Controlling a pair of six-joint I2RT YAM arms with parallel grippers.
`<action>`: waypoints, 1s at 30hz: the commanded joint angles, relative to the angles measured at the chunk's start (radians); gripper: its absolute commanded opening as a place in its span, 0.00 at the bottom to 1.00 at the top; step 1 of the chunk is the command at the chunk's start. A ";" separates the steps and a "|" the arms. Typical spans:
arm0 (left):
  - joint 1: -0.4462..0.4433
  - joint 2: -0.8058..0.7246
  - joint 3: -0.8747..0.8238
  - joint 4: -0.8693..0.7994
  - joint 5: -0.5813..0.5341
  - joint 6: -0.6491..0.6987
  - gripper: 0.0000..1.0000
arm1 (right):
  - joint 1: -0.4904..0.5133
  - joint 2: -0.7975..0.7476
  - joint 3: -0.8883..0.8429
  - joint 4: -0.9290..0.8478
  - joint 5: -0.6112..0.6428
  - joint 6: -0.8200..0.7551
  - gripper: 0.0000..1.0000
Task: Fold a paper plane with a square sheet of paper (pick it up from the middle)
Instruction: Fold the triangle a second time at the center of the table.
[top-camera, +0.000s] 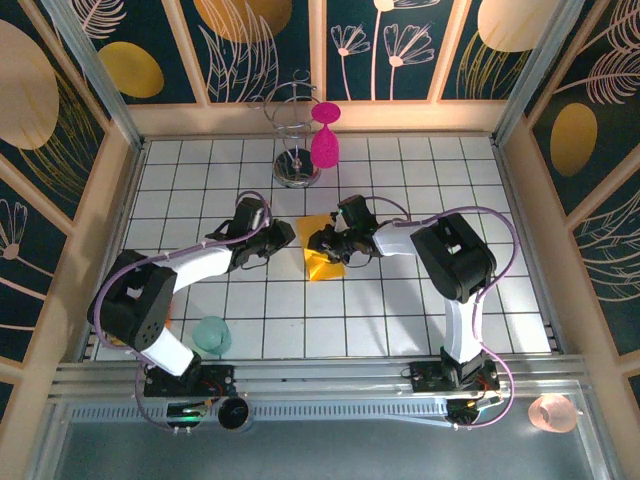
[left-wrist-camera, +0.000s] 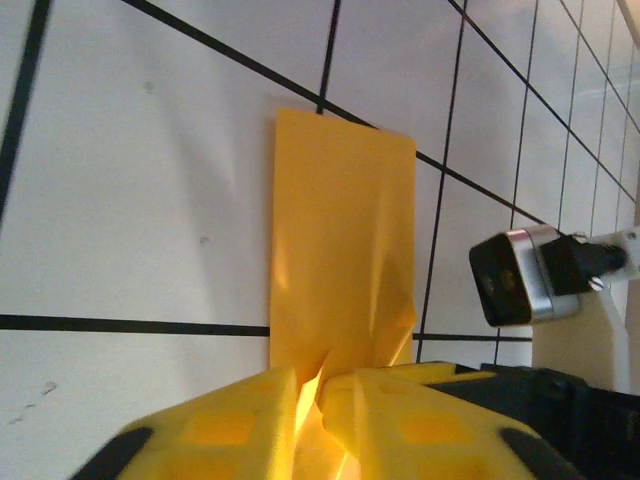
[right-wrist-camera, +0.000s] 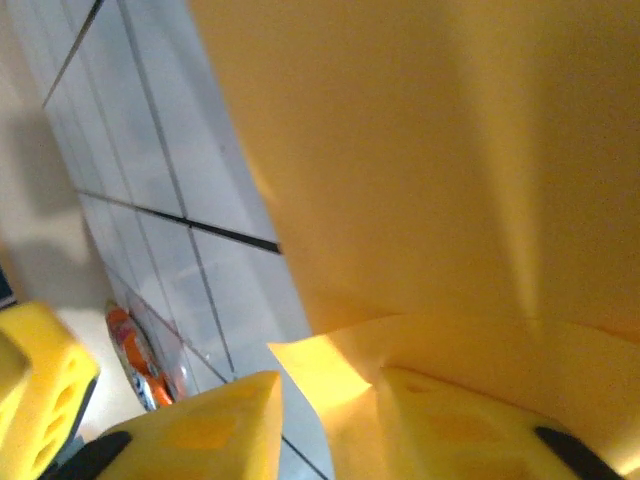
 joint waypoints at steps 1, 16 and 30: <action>-0.032 0.042 0.023 0.028 0.049 0.016 0.14 | 0.001 0.017 -0.008 -0.066 0.042 -0.017 0.20; -0.078 0.193 0.097 0.000 0.064 0.032 0.00 | 0.000 0.041 0.004 -0.102 0.053 -0.019 0.00; -0.078 0.253 0.111 -0.065 0.016 0.047 0.00 | 0.000 0.006 -0.006 -0.048 0.035 -0.020 0.00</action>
